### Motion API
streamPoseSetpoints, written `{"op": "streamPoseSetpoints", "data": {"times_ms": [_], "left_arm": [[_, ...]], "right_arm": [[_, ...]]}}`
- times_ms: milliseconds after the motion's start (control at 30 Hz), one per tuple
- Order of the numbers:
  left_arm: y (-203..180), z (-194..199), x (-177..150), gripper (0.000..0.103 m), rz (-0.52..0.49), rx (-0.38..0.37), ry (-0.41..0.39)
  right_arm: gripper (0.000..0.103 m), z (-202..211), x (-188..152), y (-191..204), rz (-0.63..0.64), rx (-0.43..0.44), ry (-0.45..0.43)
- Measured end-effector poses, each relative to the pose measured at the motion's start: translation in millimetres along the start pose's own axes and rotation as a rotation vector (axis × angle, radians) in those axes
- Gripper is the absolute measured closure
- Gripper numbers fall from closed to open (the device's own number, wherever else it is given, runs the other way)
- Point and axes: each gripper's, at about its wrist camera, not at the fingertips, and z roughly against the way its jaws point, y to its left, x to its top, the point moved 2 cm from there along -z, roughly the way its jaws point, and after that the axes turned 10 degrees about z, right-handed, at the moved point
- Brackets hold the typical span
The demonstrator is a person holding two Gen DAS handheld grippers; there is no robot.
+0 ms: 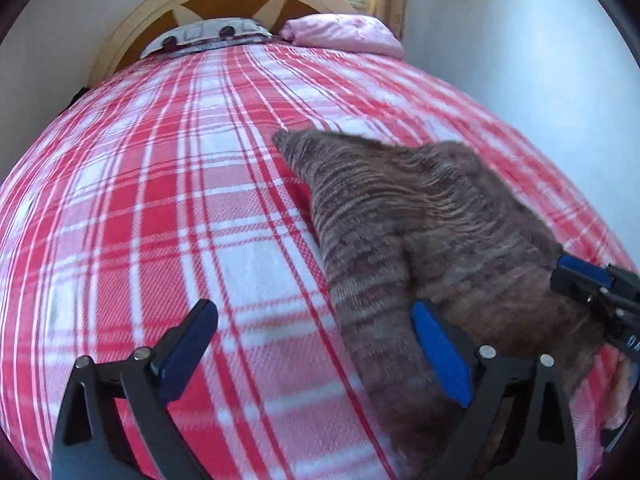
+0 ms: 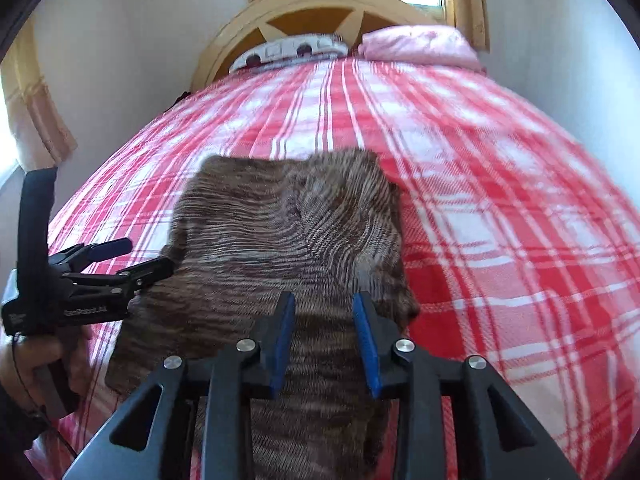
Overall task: Fold small clothes
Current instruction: 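Move both open grippers to the edge of the folded brown sweater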
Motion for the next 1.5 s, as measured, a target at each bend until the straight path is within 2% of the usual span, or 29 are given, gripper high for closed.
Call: {"op": "streamPoseSetpoints", "data": {"times_ms": [100, 167, 267, 333, 433, 833, 933, 967, 1033, 1100, 1233, 1300, 1367, 1500], "left_arm": [[-2.3, 23.2, -15.1, 0.003, 0.029, -0.060, -0.020], [-9.4, 29.3, -30.9, 0.003, 0.014, -0.075, -0.009], [-19.5, 18.0, -48.4, 0.003, -0.038, -0.045, 0.067], [-24.0, 16.4, -54.5, 0.003, -0.066, -0.020, 0.070], [-26.9, 13.3, -59.5, 0.002, -0.080, -0.017, 0.112], [-22.5, 22.2, -69.0, 0.000, -0.071, -0.006, 0.103], [-20.2, 27.5, -65.8, 0.000, -0.069, -0.018, 0.107], [-19.0, 29.3, -63.6, 0.000, -0.068, -0.019, 0.100], [-15.7, 34.8, -57.6, 0.000, -0.070, -0.021, 0.070], [-12.4, 38.9, -53.1, 0.000, -0.065, -0.026, 0.053], [-10.3, 38.7, -41.2, 0.000, -0.047, -0.042, 0.044], [-12.9, 34.5, -35.3, 0.000, -0.047, -0.039, 0.047], [-16.7, 31.7, -30.8, 0.000, -0.045, -0.052, 0.048], [-24.0, 25.1, -31.5, 0.000, -0.060, -0.050, 0.061]], "right_arm": [[0.071, 18.4, -6.0, 15.1, 0.043, 0.011, -0.035], [0.071, 24.4, -13.9, 29.9, 0.079, 0.018, -0.036], [0.070, 21.2, -34.0, 54.3, 0.170, 0.010, 0.012], [0.070, 15.2, -48.2, 61.8, 0.209, -0.021, 0.042], [0.069, 17.7, -56.8, 55.3, 0.176, -0.012, 0.030], [0.067, 21.8, -64.4, 53.3, 0.165, -0.010, 0.046], [0.060, 26.8, -65.0, 55.0, 0.206, -0.016, 0.051], [0.054, 27.0, -65.2, 54.2, 0.217, -0.014, 0.058], [0.051, 30.4, -65.9, 54.0, 0.246, 0.005, 0.067], [0.051, 39.4, -64.6, 53.8, 0.267, 0.016, 0.054], [0.049, 66.5, -50.1, 40.0, 0.249, 0.032, -0.053], [0.037, 71.1, -37.5, 26.3, 0.216, 0.029, -0.092], [0.033, 67.8, -24.2, 8.3, 0.168, 0.026, -0.112], [0.033, 46.1, 0.2, -23.1, 0.085, 0.034, -0.113]]}}
